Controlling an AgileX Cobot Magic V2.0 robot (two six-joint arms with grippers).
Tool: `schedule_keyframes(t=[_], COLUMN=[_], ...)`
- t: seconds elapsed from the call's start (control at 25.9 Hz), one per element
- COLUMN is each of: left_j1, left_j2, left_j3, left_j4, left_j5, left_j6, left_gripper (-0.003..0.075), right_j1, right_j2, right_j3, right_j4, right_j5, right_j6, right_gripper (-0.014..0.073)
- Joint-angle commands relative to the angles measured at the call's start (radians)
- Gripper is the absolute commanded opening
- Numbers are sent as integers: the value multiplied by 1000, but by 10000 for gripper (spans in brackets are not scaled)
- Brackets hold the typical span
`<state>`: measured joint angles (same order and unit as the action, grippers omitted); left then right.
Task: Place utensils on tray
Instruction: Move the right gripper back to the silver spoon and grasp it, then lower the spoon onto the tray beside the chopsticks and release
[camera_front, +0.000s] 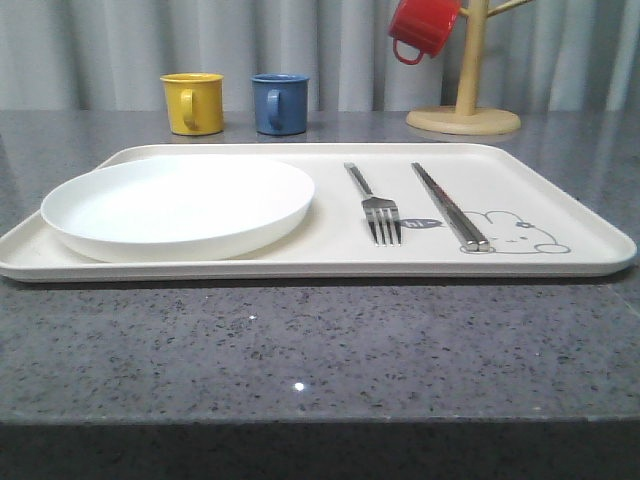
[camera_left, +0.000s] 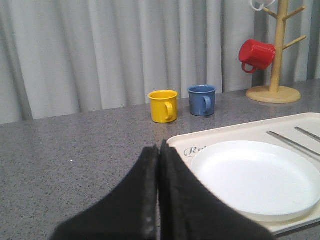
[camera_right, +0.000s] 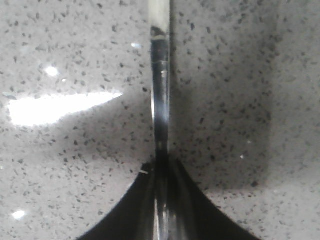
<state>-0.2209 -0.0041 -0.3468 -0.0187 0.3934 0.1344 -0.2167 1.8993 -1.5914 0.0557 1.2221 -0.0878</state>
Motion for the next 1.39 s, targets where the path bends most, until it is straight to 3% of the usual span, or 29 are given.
schedule_keyframes(t=[0.0, 0.35, 0.85, 1.35], left_j1=[1, 1, 1, 1], left_j2=[9, 9, 9, 9], left_j3=[-24, -24, -24, -24], left_j4=[-11, -11, -11, -11], left_j5=[-78, -78, -78, -78], left_j6=[-10, -10, -10, -10], left_gripper=[-18, -18, -18, -18], right_j1=[-2, 48, 401, 419], right_j2=[-83, -238, -213, -78], right_j3=[-28, -28, -28, -28], right_j4=[19, 83, 153, 139], right_j5=[51, 112, 57, 25], right_j6=[11, 88, 203, 348], right_gripper=[68, 68, 68, 68])
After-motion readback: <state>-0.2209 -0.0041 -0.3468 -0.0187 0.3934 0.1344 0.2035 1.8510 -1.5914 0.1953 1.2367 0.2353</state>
